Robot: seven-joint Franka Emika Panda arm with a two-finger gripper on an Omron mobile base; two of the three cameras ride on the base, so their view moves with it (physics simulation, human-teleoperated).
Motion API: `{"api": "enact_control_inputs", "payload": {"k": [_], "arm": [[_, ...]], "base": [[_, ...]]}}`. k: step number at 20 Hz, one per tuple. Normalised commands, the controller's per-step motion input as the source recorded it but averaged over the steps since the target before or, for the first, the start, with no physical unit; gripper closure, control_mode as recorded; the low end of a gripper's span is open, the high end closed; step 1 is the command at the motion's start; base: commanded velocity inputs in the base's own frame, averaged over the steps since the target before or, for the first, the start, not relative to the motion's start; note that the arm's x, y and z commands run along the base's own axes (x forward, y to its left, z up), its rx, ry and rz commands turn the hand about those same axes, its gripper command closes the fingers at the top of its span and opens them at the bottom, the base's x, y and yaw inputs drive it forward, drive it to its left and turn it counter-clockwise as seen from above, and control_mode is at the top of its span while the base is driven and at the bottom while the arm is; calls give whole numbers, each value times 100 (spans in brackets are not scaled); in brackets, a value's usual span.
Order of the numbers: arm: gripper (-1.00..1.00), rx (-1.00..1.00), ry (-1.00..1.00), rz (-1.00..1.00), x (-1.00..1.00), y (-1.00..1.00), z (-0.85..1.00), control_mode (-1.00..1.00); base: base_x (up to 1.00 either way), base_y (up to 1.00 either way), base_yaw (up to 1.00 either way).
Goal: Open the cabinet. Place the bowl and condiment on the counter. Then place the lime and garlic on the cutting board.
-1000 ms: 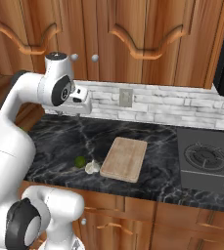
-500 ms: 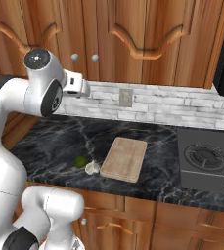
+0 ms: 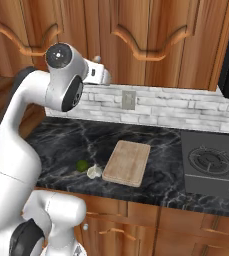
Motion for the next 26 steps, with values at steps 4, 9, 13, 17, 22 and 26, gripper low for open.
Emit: {"api": "enact_control_inputs", "payload": {"k": [4, 9, 13, 17, 22, 26], "arm": [[-100, 8, 0, -18, 51, -11, 39, -100], [-100, 2, -8, -3, 0, -1, 6, -100], [-100, 0, -20, 0, 48, 0, 2, -100], [-100, 1, -1, 0, 51, 0, 0, -100], [-100, 2, 0, 0, 29, -1, 0, -100], [-100, 0, -6, -2, 39, 0, 0, -100]], "base": [[0, 0, 0], [0, 0, 0], [0, 0, 0], [0, 0, 0], [0, 0, 0], [0, 0, 0]]}}
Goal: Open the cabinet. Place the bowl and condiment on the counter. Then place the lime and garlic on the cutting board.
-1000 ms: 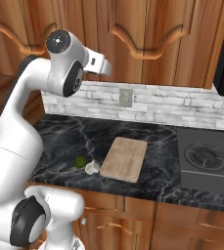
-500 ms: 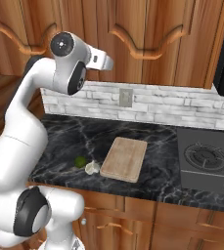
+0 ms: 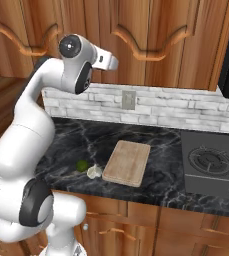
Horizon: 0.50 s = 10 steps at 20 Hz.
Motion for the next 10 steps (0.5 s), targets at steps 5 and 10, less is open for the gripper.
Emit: {"api": "enact_control_inputs", "payload": {"k": [5, 10], "arm": [[-100, 0, -12, -1, 45, 0, 0, -100], [100, 0, -5, 0, 34, 0, -8, -100]], "base": [[0, 0, 0], [0, 0, 0]]}}
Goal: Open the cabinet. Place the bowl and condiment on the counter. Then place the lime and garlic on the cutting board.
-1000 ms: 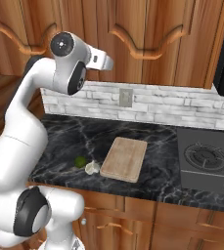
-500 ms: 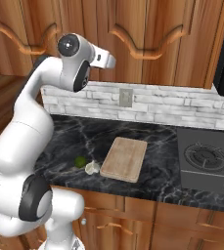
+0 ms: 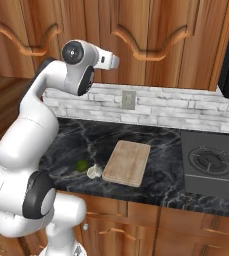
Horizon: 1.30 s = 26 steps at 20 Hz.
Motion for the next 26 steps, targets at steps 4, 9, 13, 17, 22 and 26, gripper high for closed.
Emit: {"api": "enact_control_inputs", "payload": {"k": [4, 9, 13, 17, 22, 26], "arm": [[100, 0, 0, 0, 12, -1, -1, -100], [100, 0, 1, 0, 4, -2, 0, -100], [100, 0, 0, 0, 2, -33, 0, -100], [100, 2, -1, 1, -15, -39, 0, -100], [100, 0, 0, 0, -74, -25, 6, -100], [100, 0, 0, -3, -100, -31, 15, -100]], "base": [[0, 0, 0], [0, 0, 0], [0, 0, 0], [0, 0, 0], [0, 0, 0], [0, 0, 0]]}}
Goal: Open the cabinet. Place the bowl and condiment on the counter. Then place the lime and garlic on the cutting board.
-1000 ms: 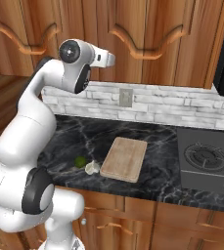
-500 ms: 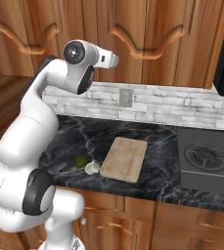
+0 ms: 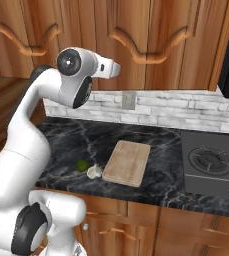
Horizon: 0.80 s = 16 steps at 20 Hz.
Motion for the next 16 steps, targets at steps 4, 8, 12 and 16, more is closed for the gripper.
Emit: {"api": "enact_control_inputs", "payload": {"k": [4, 8, 12, 16], "arm": [[100, 0, 1, -7, -100, -59, 21, -100], [100, 2, 4, -5, -100, -85, 20, -100], [100, 4, 4, -2, -100, -97, 13, -100], [100, 0, 1, -1, -100, -46, 7, -100]], "base": [[0, 0, 0], [0, 0, 0], [0, 0, 0], [0, 0, 0]]}}
